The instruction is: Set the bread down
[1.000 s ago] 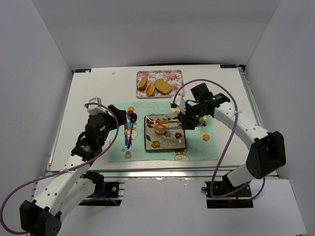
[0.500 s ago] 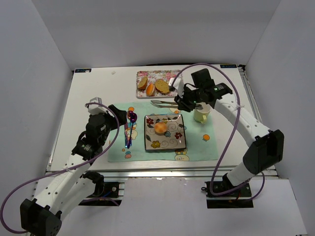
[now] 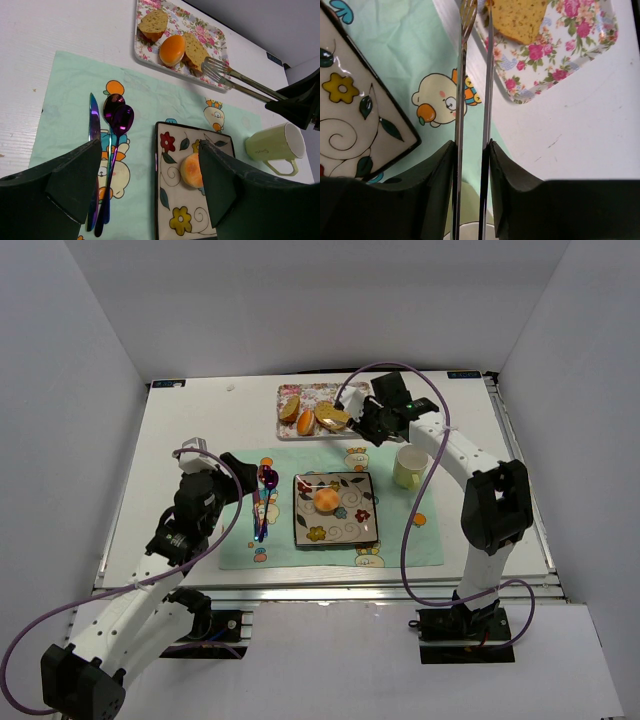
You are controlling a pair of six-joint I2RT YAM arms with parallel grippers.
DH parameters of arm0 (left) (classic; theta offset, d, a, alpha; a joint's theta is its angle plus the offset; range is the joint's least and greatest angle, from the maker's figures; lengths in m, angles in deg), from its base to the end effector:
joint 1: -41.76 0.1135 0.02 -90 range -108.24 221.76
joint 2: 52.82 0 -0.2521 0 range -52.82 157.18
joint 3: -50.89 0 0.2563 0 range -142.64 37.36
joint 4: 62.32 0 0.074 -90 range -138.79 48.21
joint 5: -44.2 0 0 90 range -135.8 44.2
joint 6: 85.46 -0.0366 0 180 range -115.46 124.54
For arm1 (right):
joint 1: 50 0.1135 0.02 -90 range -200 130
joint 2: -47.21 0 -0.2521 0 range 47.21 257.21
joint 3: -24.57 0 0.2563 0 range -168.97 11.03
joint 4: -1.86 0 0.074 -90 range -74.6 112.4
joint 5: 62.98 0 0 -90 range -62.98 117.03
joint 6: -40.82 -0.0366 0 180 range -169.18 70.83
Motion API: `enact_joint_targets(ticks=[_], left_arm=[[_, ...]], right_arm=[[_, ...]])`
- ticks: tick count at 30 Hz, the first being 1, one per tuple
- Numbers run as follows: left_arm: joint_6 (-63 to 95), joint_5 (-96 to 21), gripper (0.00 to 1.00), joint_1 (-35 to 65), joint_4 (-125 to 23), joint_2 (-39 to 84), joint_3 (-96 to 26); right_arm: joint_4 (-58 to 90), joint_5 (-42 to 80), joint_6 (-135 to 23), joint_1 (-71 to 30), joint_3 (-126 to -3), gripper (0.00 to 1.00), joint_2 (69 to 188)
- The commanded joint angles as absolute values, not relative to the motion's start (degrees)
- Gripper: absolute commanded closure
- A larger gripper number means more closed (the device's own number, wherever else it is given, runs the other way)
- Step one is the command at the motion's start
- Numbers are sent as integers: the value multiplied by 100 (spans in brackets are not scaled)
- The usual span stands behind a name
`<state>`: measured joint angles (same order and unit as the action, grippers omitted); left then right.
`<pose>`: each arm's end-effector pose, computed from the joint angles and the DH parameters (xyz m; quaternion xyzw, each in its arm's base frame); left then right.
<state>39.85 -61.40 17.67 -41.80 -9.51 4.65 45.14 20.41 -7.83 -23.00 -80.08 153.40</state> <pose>0.1836 -0.0713 0.2665 -0.1579 0.7878 -0.1948 0.5626 0.3766 0.1966 0.2709 -0.5361 0.7501 0.0049 0.3871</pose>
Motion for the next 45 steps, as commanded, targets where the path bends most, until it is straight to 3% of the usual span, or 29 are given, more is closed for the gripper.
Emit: enact_joint_targets(ticks=[1,30,45], left_arm=[[4022,-6074,13,1777,-4369,-966,431],[3987,-6004,13,1777,-4509,-764,449],[3978,-6004,13,1777,-4501,-782,448]], right_arm=[[4063,2219,-646,-2293,-8319,62,15320],[3729,2526,-304,-2275,-8143,54,15725],[3641,2685,13,-2135,-7958,62,15892]])
